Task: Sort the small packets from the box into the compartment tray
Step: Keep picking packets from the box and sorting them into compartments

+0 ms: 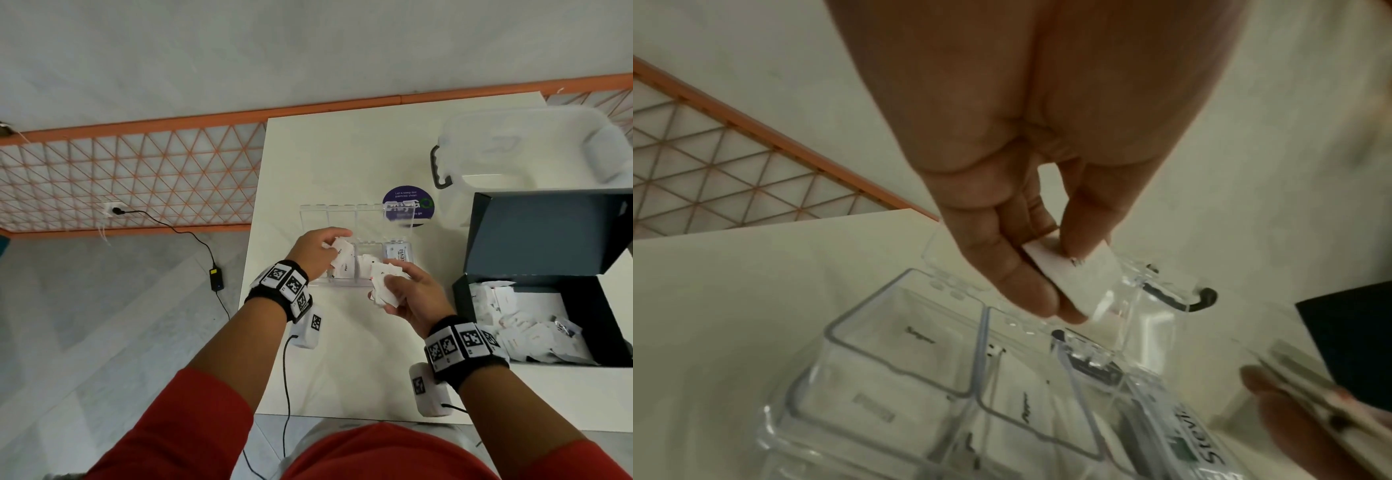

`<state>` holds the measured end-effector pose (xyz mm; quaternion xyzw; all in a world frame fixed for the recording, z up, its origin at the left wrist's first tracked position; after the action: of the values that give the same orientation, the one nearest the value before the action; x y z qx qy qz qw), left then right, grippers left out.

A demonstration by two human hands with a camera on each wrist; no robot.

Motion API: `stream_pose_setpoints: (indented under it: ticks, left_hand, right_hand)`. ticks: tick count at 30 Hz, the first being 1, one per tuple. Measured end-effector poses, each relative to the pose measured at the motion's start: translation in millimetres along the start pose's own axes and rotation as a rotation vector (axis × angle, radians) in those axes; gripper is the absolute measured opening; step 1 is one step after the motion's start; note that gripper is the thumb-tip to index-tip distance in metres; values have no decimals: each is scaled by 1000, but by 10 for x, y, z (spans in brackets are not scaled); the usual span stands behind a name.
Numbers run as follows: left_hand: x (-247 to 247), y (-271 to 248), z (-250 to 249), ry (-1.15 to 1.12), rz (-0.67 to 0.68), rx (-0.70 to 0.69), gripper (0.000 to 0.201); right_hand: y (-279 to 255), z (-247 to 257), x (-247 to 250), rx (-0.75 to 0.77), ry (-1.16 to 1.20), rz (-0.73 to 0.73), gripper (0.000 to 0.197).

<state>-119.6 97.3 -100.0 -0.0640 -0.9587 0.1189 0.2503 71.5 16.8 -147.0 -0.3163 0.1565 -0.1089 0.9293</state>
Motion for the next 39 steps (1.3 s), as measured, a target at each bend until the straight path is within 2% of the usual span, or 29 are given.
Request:
stream_pose_setpoints:
  ticks: [5, 14, 18, 20, 22, 25, 28, 33, 36, 39]
  left_hand:
    - [118, 121, 96, 159, -157, -14, 20]
    - [-130, 206, 221, 439, -141, -4, 20]
    - [-257, 231, 224, 599, -155, -171, 26]
    - [-317, 220, 226, 692, -170, -247, 20]
    - [-378, 199, 249, 817, -157, -302, 14]
    - [-414, 172, 279, 896, -138, -333, 22]
    - [-357, 164, 264, 839, -151, -320, 23]
    - [-121, 126, 159, 590, -273, -271, 19]
    - [-48, 83, 98, 376, -234, -254, 13]
    - [-93, -16, -3, 184, -133, -241, 10]
  right_hand:
    - [38, 38, -11, -12, -9, 18, 30]
    - [80, 70, 34, -22, -5, 14, 32]
    - [74, 69, 82, -35, 11, 5, 32]
    - [76, 76, 102, -35, 18, -3, 31]
    - [81, 80, 118, -34, 21, -3, 31]
    - [77, 86, 112, -37, 24, 4, 31]
    - [58, 105, 93, -50, 24, 23, 33]
    - [20, 129, 39, -81, 48, 81, 47]
    - [-12, 106, 12, -82, 31, 91, 49]
    - [-47, 71, -15, -86, 26, 107, 52]
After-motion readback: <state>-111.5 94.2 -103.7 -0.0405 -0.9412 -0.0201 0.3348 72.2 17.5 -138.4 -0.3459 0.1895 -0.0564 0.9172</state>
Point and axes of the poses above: each hand's wrist, its own y-axis towards the middle knuckle, its own x-axis out of the back of the hand, z = x × y, the point moved 5 cm from there along y, towards the middle knuckle, and after that the axes turned 9 degrees about -z, right-handed, at the moved point
